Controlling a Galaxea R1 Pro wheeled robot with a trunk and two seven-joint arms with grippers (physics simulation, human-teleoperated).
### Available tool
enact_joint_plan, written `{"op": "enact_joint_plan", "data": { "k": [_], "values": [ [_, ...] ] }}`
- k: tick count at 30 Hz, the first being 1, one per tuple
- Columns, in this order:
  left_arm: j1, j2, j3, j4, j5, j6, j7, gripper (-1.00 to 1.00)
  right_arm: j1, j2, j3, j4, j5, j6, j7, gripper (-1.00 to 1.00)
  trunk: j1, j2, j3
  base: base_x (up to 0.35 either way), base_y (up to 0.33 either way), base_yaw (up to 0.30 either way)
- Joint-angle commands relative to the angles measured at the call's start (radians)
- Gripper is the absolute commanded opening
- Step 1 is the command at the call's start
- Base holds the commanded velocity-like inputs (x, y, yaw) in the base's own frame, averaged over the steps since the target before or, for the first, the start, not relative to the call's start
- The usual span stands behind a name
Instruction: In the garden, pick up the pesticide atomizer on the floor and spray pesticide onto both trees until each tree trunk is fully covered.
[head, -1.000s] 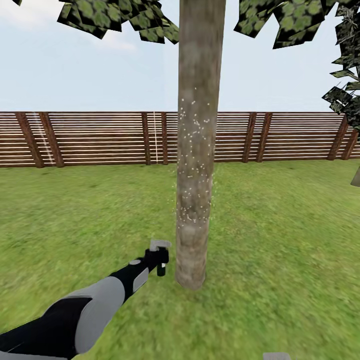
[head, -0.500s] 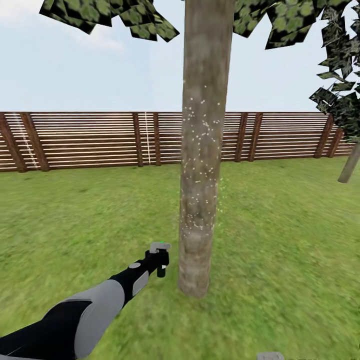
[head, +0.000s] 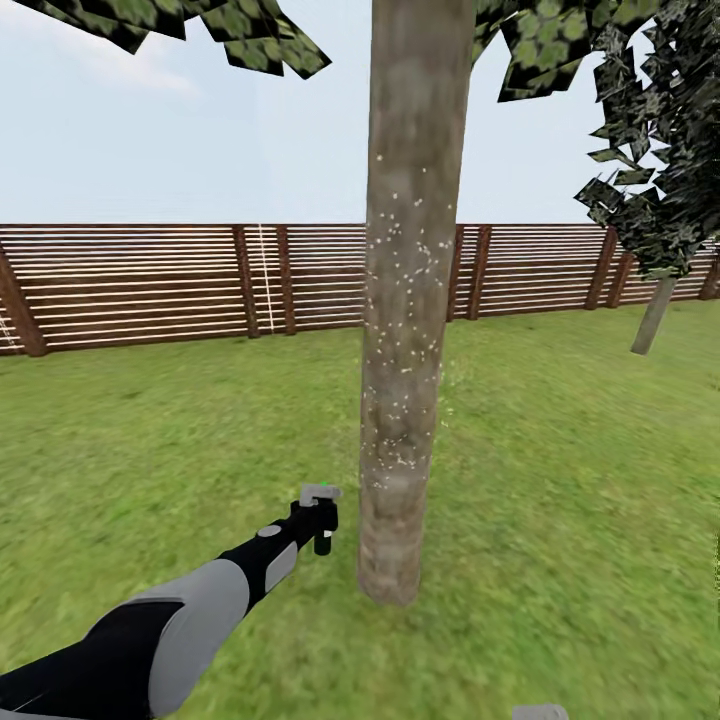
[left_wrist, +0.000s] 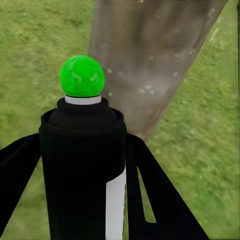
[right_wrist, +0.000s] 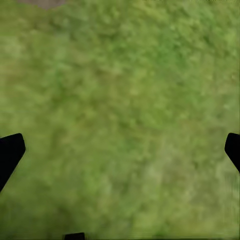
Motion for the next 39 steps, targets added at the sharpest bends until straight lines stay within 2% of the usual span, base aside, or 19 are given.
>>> {"op": "enact_joint_plan", "data": {
  "k": [1, 12, 31, 39],
  "values": [
    [0.0, 0.0, 0.0, 0.0, 0.0, 0.0, 0.0, -1.0, 0.0, 0.0, 0.0, 0.0, 0.0, 0.0, 0.0, 1.0, 0.0, 0.0, 0.0, 0.098, 0.35, -0.259],
    [0.0, 0.0, 0.0, 0.0, 0.0, 0.0, 0.0, -1.0, 0.0, 0.001, 0.0, 0.0, 0.0, 0.0, 0.0, 1.0, 0.0, 0.0, 0.0, 0.096, 0.35, -0.161],
    [0.0, 0.0, 0.0, 0.0, 0.0, 0.0, 0.0, -1.0, 0.0, 0.002, 0.001, 0.0, 0.0, 0.0, 0.0, 1.0, 0.0, 0.0, 0.0, 0.096, 0.35, -0.29],
    [0.0, 0.0, 0.0, 0.0, 0.0, 0.0, 0.0, -1.0, 0.0, 0.002, 0.0, 0.0, 0.0, 0.0, 0.0, 1.0, 0.0, 0.0, 0.0, 0.092, 0.35, -0.101]
  ]
}}
